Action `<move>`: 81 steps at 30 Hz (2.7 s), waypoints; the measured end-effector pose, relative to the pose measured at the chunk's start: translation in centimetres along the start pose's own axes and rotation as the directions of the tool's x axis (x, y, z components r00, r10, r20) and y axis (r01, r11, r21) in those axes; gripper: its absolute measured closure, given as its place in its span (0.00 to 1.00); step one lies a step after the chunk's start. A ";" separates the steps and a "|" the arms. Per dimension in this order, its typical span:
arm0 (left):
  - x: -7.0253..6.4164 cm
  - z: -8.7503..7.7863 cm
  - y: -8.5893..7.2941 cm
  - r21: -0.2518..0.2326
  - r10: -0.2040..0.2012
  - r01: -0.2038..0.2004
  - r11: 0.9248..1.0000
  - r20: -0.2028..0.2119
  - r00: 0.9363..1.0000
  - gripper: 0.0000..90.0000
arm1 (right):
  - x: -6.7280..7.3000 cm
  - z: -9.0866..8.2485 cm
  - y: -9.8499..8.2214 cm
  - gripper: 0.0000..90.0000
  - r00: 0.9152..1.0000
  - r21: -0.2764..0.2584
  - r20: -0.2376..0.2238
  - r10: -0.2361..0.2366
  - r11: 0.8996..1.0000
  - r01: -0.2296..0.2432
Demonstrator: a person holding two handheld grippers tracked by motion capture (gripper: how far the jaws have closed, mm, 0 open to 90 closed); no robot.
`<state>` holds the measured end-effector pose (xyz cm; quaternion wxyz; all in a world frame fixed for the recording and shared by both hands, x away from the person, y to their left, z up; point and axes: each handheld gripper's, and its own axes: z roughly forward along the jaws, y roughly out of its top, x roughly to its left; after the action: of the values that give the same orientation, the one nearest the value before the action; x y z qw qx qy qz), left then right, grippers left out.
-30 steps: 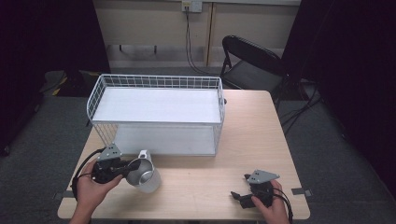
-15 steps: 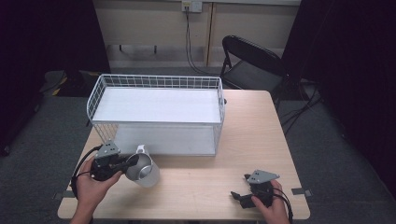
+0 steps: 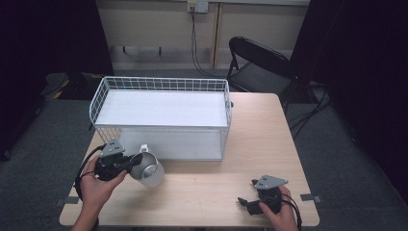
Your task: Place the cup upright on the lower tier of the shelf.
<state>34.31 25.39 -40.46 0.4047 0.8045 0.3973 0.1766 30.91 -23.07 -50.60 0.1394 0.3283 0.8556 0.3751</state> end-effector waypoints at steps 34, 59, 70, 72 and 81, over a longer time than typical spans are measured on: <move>0.7 1.1 2.1 -0.030 -0.024 0.021 0.999 -0.081 0.996 0.91 | 0.0 0.0 0.0 0.15 1.000 0.000 -0.001 -0.001 1.000 0.001; 0.7 2.5 2.6 -0.033 -0.031 0.026 0.999 -0.164 0.986 0.91 | 0.0 0.0 0.0 0.15 1.000 -0.001 -0.003 -0.003 1.000 0.003; 0.7 3.2 2.9 -0.033 -0.042 0.037 0.999 -0.176 0.983 0.91 | 0.0 0.0 0.0 0.15 1.000 -0.002 -0.003 -0.003 1.000 0.003; 0.7 3.3 2.9 -0.031 -0.046 0.041 0.999 -0.181 0.982 0.91 | 0.0 0.0 0.0 0.15 1.000 -0.002 -0.004 -0.003 1.000 0.003; 0.8 3.8 3.2 -0.032 -0.055 0.049 0.998 -0.205 0.977 0.91 | -0.1 0.0 0.0 0.15 1.000 -0.001 -0.004 -0.004 1.000 0.004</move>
<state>38.67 22.98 -40.28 0.3768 0.7657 0.4554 0.2536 30.96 -23.09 -50.61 0.1386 0.3260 0.8564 0.3757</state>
